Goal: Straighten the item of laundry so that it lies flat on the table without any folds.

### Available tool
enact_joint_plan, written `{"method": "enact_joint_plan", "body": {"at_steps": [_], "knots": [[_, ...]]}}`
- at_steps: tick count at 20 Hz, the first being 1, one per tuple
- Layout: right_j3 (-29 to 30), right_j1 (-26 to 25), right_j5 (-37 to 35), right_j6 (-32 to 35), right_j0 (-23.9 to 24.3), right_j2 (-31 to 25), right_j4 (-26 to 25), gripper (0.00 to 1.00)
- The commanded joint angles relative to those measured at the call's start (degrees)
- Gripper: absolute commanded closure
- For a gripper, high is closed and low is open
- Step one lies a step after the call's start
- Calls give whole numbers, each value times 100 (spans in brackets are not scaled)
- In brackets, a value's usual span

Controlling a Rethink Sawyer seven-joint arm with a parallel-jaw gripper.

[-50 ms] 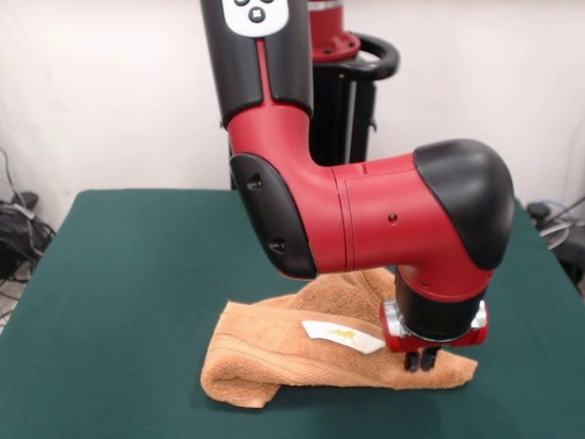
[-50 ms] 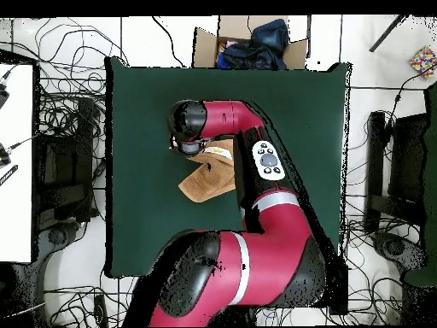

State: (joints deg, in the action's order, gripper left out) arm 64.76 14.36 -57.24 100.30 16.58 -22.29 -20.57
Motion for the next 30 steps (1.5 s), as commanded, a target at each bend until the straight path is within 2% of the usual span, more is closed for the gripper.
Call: {"method": "enact_joint_plan", "body": {"at_steps": [1, 8, 9, 21, 26, 30], "knots": [[-32, -163, -564, -870, -123, -20, -338, 100], [92, -92, -449, -1173, 10, -213, -284, 100], [91, -83, -506, -1229, 17, -224, -285, 0], [352, 122, -590, -1708, 209, -522, -202, 0], [597, 391, -639, -2128, 261, -781, -141, 0], [584, 527, -786, -2129, 218, -847, -25, 0]]}}
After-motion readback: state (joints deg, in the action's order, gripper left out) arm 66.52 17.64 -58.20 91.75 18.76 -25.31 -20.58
